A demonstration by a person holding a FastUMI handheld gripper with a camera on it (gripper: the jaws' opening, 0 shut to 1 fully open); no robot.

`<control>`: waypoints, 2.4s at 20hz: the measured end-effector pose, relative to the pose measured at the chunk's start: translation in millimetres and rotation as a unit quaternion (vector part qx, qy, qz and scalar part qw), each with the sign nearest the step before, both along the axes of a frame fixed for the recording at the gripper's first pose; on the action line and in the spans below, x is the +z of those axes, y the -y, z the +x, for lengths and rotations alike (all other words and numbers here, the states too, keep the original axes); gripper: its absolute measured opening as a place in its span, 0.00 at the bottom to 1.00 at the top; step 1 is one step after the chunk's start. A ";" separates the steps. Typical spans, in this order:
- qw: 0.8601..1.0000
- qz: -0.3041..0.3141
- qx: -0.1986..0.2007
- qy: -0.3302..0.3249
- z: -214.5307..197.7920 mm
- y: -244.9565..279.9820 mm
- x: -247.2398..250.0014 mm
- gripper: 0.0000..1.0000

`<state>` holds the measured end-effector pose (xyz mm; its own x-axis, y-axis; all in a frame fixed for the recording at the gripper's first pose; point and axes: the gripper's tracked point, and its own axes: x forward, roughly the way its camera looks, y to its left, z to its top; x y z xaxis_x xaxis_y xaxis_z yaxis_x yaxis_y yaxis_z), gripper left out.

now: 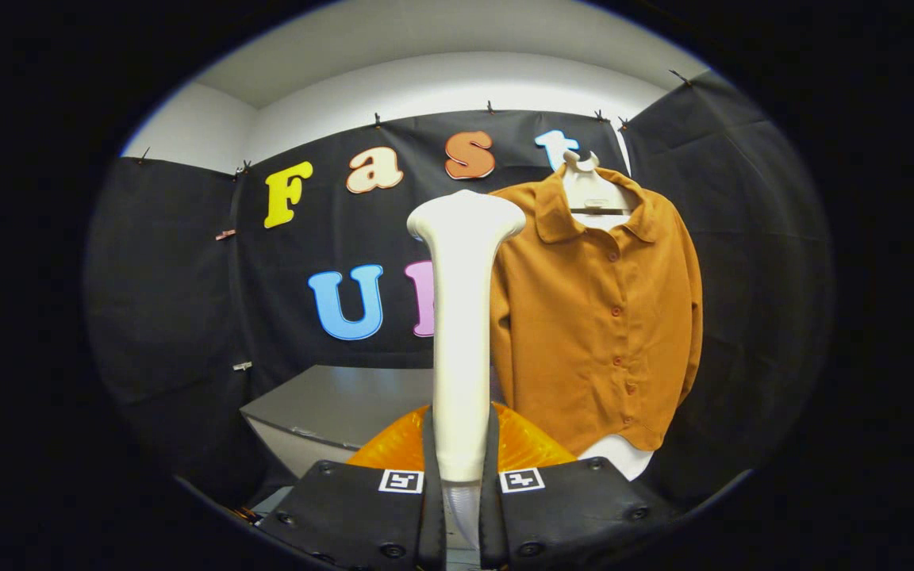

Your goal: Iron the clothes twice with a garment steamer, once on the left side and once on the right side.

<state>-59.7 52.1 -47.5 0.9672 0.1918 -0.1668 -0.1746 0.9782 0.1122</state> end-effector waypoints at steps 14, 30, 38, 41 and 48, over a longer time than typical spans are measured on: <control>0.999 0.004 0.024 0.023 -6.6 -54.1 29.0 0.20; 0.999 -0.010 0.014 0.029 -4.4 -42.7 23.9 0.20; 0.999 -0.008 0.016 0.028 -8.4 -43.3 24.6 0.20; 0.999 -0.012 0.017 0.030 -10.9 -44.1 26.7 0.20; 0.999 -0.010 0.013 0.034 -11.8 -41.4 30.9 0.20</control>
<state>-71.5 93.4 -16.6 0.9710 0.2151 -0.1044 -0.2075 0.9750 0.0794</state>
